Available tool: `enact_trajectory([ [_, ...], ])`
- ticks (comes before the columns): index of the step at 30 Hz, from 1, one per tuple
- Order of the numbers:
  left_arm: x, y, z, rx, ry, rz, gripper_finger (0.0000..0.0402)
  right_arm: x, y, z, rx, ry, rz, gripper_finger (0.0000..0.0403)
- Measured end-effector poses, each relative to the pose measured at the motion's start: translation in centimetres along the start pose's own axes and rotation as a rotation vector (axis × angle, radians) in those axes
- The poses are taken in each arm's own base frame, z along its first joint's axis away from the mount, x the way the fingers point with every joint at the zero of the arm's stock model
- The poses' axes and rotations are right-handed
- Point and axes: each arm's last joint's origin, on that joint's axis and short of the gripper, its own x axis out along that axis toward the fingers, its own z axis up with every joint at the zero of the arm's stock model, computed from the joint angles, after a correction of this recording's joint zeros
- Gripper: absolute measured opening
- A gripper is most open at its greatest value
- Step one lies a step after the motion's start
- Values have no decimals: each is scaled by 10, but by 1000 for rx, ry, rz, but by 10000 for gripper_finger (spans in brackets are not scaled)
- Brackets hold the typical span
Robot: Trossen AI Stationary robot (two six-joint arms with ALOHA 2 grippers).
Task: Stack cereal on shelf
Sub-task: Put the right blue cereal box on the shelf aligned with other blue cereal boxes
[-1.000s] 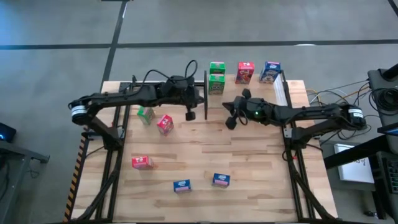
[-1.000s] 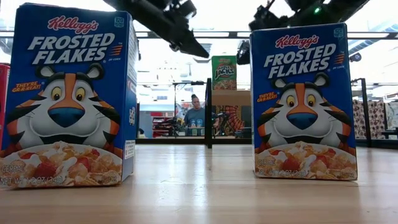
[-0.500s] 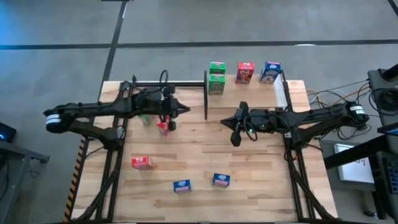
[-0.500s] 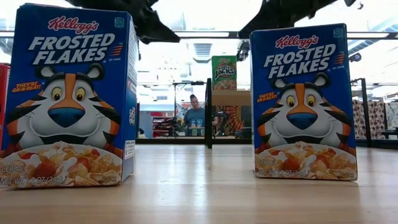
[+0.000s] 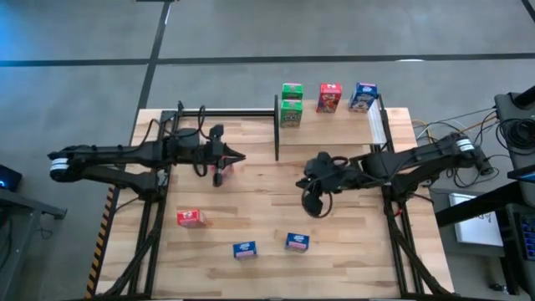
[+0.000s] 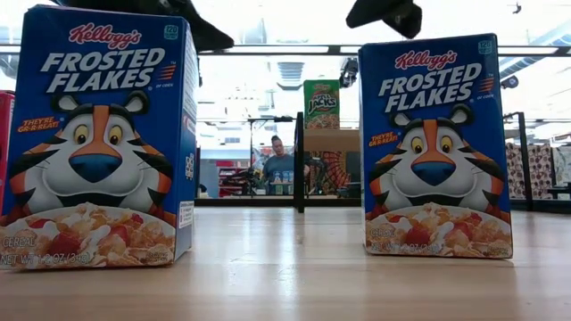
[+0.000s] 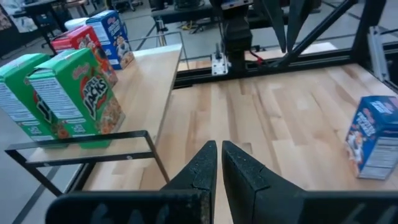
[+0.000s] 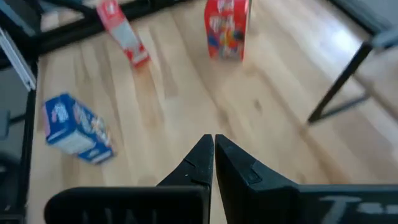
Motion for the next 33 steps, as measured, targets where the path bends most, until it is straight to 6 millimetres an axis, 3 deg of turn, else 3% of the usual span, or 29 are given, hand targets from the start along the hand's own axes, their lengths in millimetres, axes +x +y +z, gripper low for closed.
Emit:
enact_trajectory([
  [8,-2,-4,-5,2,9,-12,7,2,31,0,88,220,20,9],
  [21,-2,-3,-5,2,10,-12,7,23,93,-27,-49,452,180,9],
  [28,-2,-4,-5,16,13,-12,7,39,106,-45,-66,504,152,16],
  [33,-2,-3,-5,28,12,-12,7,50,109,-50,-70,532,125,63],
])
